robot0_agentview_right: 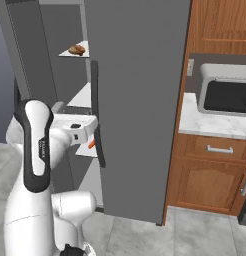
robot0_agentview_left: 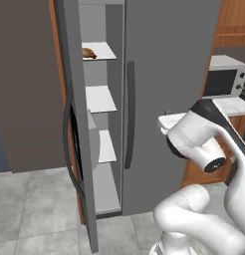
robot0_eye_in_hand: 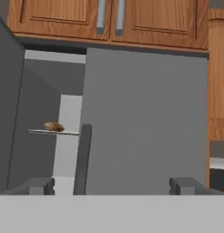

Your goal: There's a chicken drumstick in the fridge that needs to be moved to the freezer for freezing. Pick up the chicken drumstick from the fridge, place it on any shelf in the freezer, and close the fridge and freezer doors when done.

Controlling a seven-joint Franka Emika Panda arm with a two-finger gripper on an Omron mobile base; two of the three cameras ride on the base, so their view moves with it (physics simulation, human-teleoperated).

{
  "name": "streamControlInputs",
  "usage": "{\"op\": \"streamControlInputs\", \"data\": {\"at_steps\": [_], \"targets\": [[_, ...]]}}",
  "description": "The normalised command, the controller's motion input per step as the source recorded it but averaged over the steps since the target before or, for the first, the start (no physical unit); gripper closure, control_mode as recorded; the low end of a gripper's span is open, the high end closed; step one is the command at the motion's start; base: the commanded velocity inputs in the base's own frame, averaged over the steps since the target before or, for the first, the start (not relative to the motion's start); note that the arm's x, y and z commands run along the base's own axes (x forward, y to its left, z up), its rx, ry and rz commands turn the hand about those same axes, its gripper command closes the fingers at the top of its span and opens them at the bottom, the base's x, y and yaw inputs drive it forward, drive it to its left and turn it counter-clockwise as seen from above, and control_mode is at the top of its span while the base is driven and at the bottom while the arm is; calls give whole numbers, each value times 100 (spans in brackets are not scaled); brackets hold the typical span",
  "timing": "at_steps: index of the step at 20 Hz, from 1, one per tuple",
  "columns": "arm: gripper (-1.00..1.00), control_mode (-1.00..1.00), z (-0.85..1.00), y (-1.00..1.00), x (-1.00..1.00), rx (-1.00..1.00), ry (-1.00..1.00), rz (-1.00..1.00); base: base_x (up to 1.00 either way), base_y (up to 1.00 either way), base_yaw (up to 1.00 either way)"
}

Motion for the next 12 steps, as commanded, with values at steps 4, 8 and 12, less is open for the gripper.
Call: {"op": "streamControlInputs", "data": {"at_steps": [4, 8, 12], "targets": [[-100, -100, 24, 95, -86, -41, 0, -23, 0, 0, 0], [-100, -100, 38, 94, -66, -39, 1, -27, 0, 0, 0], [-100, -100, 42, 85, -62, -38, 3, -29, 0, 0, 0]]}}
